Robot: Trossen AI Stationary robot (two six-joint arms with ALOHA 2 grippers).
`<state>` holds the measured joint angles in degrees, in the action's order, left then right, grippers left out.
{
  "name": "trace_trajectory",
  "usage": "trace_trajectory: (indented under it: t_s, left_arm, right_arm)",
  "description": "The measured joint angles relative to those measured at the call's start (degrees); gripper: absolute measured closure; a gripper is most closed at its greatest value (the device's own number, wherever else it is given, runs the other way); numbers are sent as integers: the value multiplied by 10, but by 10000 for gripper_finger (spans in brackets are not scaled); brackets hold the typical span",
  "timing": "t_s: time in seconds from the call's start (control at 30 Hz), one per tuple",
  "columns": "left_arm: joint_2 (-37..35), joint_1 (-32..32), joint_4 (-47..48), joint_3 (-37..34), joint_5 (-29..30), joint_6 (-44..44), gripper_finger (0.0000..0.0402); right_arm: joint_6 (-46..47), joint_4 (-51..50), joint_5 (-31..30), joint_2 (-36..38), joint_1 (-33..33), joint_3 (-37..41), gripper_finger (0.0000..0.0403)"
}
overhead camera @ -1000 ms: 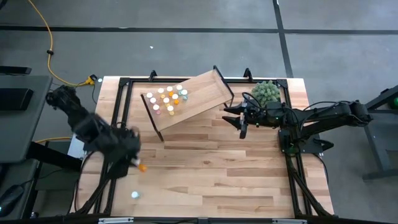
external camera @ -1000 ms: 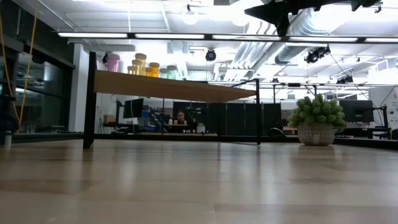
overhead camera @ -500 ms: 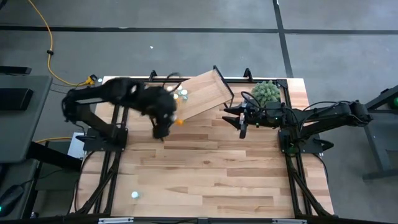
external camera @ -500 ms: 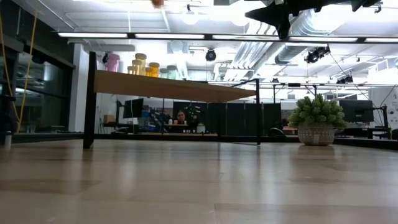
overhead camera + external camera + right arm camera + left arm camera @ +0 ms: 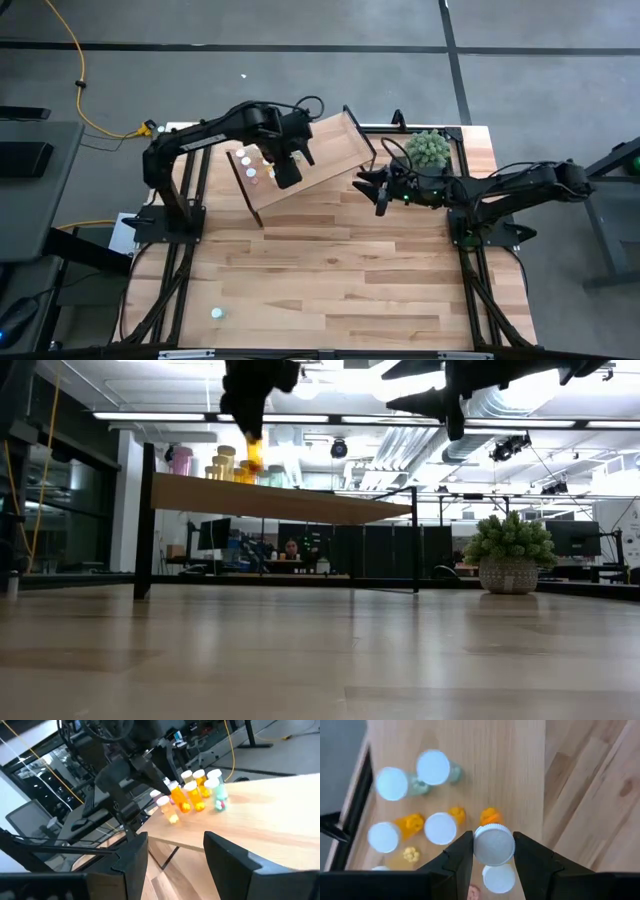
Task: Pick and place medicine bottles onto shelf by color
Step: Put the orange pill bottle on the shelf aligned with the other orange pill bottles
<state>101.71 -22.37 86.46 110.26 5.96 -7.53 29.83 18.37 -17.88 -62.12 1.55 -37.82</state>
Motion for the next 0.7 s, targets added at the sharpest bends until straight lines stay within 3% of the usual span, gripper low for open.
trace_trajectory:
  t_s: [0.7]
  left_arm:
    - [38,-20,3,0,7,52,279]
  right_arm:
    - [32,33,0,-35,0,0,219]
